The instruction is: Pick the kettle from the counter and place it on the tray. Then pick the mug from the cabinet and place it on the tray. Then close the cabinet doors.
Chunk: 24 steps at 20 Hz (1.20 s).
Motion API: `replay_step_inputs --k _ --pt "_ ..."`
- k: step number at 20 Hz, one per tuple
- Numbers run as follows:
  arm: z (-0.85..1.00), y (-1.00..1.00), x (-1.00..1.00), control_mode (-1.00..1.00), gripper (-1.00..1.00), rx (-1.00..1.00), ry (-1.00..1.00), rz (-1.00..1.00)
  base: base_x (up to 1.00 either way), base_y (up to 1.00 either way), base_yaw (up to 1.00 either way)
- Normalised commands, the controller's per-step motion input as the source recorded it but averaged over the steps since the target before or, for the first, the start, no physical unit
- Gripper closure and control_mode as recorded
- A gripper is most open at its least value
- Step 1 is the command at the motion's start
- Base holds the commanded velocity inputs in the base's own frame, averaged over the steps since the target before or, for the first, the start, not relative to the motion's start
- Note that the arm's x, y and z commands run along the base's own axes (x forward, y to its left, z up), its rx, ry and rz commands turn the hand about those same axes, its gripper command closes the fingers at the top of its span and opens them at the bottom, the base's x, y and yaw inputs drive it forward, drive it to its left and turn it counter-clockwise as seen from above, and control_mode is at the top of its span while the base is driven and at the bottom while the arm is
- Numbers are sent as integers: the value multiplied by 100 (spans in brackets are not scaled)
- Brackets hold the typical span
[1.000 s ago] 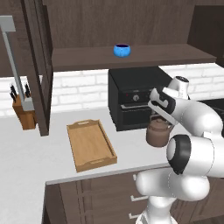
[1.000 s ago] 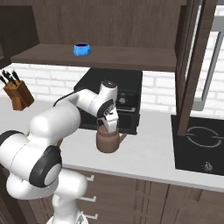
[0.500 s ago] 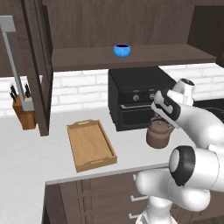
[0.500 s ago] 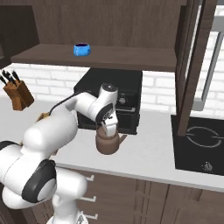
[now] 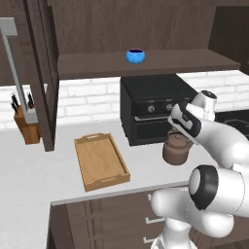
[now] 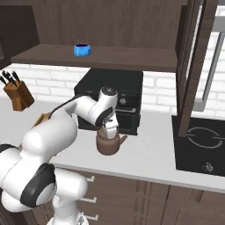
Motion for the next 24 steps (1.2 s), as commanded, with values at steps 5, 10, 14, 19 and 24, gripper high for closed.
replay_step_inputs --k 5,10,14,19,24 --pt "6 1 -16 -100 -100 1 -6 -5 0 0 0" --pt "3 0 -1 -100 -100 5 0 -7 0 0 0" --pt "-10 0 4 -100 -100 4 0 -5 0 0 0" --pt "-1 -4 3 -100 -100 7 0 -4 0 0 0" --pt "7 -2 5 -100 -100 8 0 -3 0 0 0"
